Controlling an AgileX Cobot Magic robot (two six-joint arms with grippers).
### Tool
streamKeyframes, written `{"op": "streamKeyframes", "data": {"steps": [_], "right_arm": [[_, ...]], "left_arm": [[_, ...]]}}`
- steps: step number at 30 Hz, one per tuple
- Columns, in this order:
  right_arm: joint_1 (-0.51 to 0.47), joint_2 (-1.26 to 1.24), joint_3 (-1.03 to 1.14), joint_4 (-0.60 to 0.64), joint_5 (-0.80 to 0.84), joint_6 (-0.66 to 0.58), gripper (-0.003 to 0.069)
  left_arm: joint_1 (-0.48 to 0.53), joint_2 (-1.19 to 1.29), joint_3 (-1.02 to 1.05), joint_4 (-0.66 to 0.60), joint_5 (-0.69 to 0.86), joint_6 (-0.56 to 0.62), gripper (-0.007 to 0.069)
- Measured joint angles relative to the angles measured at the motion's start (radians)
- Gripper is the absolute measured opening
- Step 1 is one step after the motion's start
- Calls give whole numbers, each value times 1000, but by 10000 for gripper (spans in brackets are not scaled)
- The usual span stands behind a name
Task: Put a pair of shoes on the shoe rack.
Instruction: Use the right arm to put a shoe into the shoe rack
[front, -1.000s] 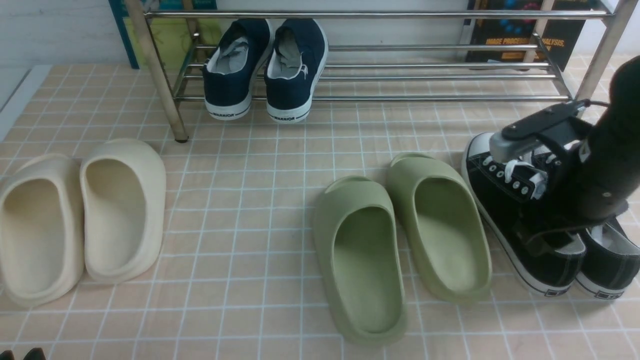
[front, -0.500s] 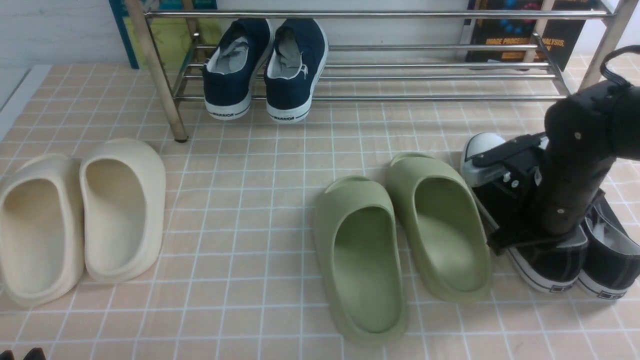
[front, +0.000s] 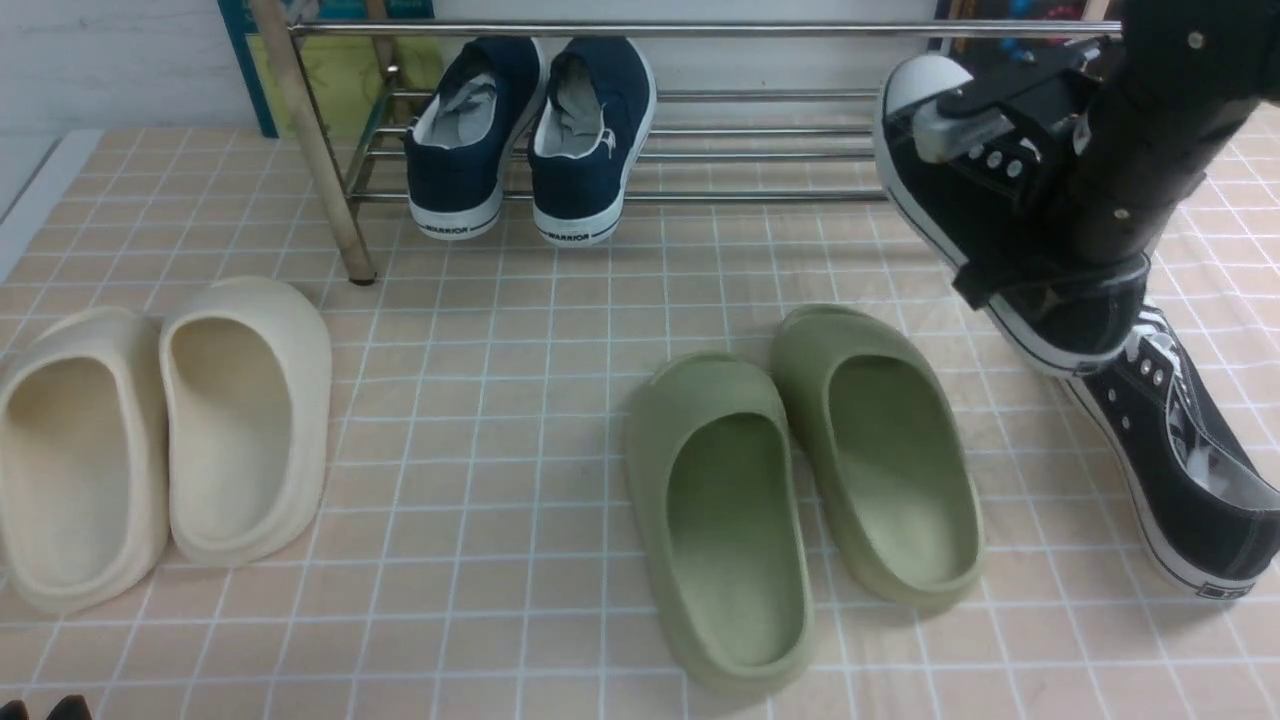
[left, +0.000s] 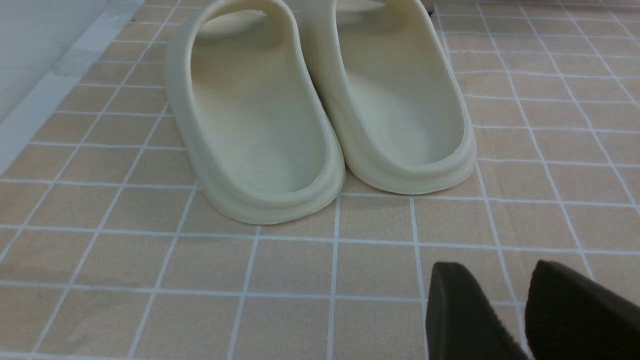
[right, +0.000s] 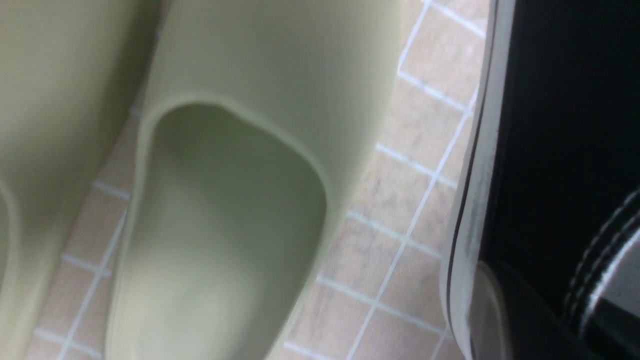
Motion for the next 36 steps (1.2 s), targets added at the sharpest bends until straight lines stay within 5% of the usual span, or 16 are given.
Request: {"op": "streamKeyframes", "data": {"steps": [17,27,33,36], "right_arm": [[-14,378,-500,-7,-18,36,1],[-50,438,-568,-4,-92,75,5],[-52,438,-570,-4,-130,77,53],[-52,425,-571,-4,-119,77,144]], "left_arm": [[0,0,0,2,0,0,239],[0,0,0,7,0,0,239],[0,0,0,10,0,0,239],[0,0,0,10,0,0,239]]}}
